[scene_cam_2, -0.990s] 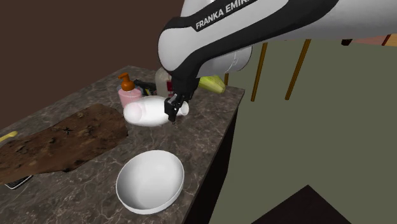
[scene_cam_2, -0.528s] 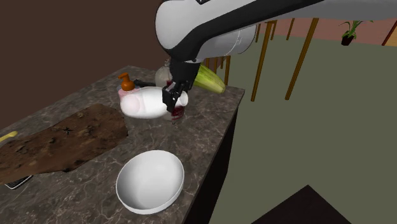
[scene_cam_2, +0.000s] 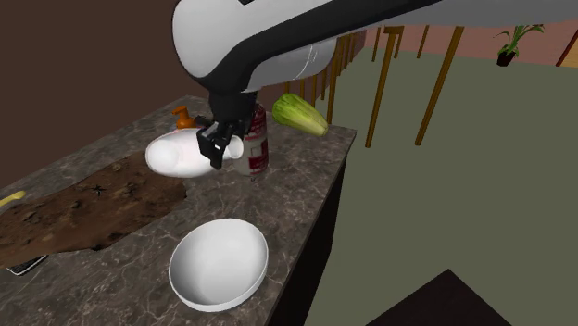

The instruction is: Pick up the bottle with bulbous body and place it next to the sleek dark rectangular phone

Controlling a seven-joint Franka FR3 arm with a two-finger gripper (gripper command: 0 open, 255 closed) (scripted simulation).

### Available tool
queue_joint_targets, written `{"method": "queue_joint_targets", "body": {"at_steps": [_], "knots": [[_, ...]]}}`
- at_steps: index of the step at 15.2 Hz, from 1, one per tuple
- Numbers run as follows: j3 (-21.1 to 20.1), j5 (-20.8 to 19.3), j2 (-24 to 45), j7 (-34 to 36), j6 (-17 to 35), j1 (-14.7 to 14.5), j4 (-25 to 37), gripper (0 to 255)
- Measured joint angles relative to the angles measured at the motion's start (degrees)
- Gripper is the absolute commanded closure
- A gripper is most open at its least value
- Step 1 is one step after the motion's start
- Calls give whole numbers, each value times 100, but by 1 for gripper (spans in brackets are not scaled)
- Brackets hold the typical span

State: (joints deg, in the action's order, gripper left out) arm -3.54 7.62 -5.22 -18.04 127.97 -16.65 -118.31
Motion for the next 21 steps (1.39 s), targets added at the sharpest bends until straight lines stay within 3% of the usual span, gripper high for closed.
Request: {"method": "queue_joint_targets", "body": {"at_steps": [12,21], "knots": [[-712,-703,1267,1783,-170,-740,1537,255],[-930,-1394,2749,2953,-734,-1552,3550,255]]}}
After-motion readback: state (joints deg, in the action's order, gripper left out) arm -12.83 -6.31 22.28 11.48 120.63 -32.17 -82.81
